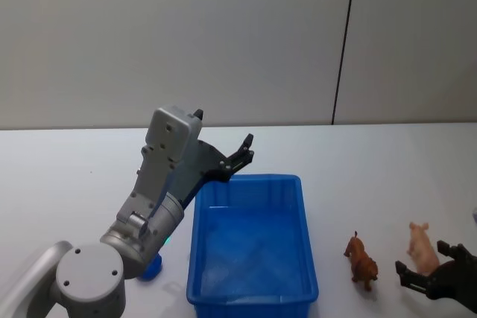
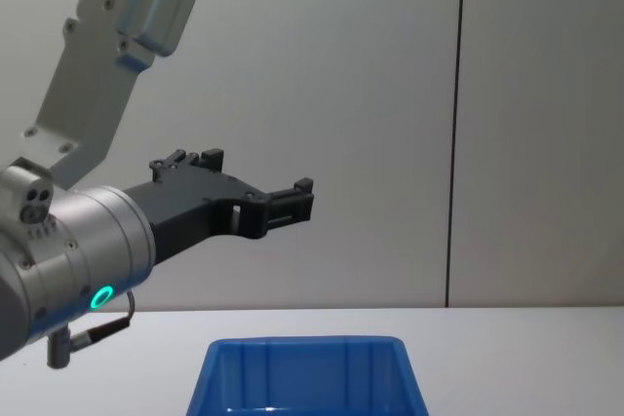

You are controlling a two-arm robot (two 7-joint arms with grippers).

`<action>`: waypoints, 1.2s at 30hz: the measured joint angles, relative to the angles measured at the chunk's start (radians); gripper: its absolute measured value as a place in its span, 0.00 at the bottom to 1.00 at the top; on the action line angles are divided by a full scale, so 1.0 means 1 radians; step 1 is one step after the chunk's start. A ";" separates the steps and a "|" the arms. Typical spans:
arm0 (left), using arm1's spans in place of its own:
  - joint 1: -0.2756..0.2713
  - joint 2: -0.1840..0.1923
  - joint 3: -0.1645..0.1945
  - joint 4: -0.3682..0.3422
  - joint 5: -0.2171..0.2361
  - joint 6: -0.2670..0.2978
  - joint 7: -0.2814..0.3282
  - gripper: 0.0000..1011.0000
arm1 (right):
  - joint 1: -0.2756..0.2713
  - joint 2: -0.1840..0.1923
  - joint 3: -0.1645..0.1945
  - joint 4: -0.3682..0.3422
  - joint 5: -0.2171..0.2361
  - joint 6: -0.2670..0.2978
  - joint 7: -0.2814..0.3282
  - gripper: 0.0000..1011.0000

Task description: Pick up the two dolls from the table and place them into the box.

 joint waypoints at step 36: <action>0.000 0.000 0.000 0.000 0.000 0.000 0.000 0.99 | 0.016 -0.024 -0.011 0.018 -0.016 0.016 -0.056 0.38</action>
